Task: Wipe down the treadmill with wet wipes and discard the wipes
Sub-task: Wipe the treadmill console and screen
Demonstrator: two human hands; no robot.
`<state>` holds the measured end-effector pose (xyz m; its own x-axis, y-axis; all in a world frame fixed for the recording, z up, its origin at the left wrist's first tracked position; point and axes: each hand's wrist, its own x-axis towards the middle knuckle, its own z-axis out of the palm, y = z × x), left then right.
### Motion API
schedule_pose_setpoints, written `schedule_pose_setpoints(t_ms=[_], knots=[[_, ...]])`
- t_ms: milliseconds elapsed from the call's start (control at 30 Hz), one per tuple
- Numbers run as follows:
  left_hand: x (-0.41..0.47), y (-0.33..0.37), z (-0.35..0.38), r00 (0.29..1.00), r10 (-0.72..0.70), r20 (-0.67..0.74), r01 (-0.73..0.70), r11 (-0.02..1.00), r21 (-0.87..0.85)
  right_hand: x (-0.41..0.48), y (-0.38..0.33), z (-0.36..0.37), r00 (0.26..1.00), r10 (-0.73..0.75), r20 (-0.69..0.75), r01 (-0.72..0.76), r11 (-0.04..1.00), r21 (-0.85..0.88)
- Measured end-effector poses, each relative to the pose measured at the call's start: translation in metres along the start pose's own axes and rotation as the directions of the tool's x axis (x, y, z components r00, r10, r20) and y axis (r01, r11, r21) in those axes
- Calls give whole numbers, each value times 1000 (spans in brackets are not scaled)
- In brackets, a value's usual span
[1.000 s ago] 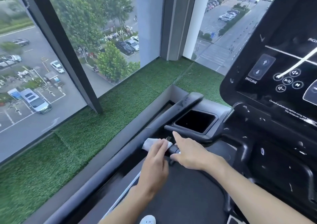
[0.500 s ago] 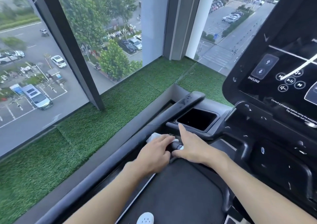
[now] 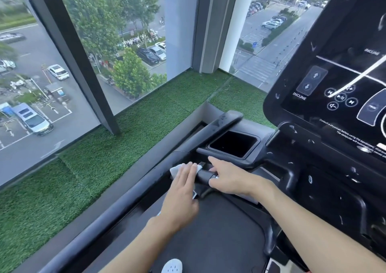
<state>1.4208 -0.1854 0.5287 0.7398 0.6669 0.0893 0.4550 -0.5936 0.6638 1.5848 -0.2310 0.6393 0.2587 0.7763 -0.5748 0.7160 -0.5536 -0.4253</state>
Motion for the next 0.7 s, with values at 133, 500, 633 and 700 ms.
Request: schedule_pose_setpoints(t_ms=[133, 500, 633, 700], knots=[[-25, 20, 21, 991, 132, 26, -131, 991, -9, 1, -1, -1, 1000, -17, 19, 17, 1000, 20], [-27, 18, 44, 990, -112, -84, 103, 989, -103, -1, 0, 0, 999, -8, 40, 7, 999, 43], [-16, 4, 38, 975, -179, -133, 165, 980, -108, -2, -2, -2, 999, -22, 49, 20, 999, 34], [-10, 11, 34, 954, -256, -156, 227, 957, -179, -2, -2, -2, 999, -11, 40, 10, 999, 38]])
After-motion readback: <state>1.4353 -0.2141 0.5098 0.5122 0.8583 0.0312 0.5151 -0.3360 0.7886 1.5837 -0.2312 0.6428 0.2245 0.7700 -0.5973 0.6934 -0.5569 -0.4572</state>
